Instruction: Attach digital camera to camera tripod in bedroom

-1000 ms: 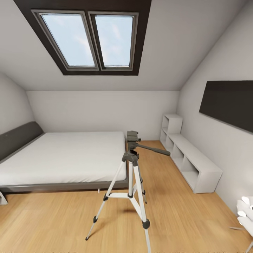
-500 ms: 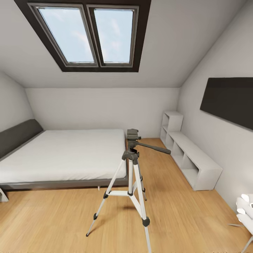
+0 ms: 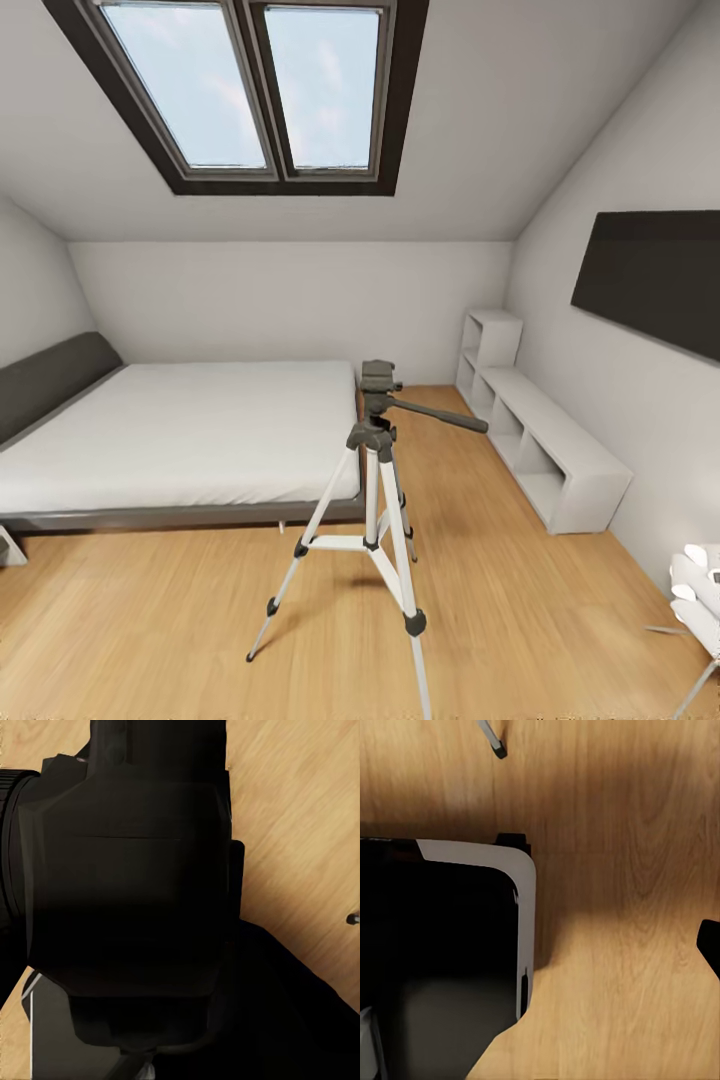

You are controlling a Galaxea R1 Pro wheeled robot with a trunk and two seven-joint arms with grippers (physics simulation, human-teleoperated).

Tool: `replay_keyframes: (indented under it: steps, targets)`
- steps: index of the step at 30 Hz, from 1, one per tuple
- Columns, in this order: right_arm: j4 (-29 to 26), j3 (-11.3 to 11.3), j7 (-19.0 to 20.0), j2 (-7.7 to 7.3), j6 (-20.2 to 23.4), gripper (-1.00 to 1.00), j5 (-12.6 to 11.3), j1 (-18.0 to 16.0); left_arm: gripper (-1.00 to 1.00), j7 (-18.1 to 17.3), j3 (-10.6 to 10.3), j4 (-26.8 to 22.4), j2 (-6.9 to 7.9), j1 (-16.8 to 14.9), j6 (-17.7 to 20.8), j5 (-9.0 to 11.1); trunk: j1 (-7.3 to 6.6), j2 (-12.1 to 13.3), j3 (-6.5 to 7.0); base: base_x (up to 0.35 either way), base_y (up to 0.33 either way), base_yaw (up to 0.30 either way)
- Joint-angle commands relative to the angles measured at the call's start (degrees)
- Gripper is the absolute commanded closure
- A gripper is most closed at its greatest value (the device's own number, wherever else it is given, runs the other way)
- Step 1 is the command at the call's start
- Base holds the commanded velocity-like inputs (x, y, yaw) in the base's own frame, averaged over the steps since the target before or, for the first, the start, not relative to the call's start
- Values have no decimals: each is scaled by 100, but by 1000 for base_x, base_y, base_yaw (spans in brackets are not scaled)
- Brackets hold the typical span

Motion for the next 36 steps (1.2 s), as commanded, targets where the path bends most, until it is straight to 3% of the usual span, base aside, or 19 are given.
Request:
replay_keyframes:
  steps: [1,36]
  targets:
    - [8,-12,17,-2,6,-100,36,-8,100,18,-50,-2,0,-6,21,34,2,-14,-22,-73,0,0]
    - [8,-12,17,-3,9,-100,36,-8,100,18,-50,-7,0,-6,21,36,2,-14,-324,-20,0,0]
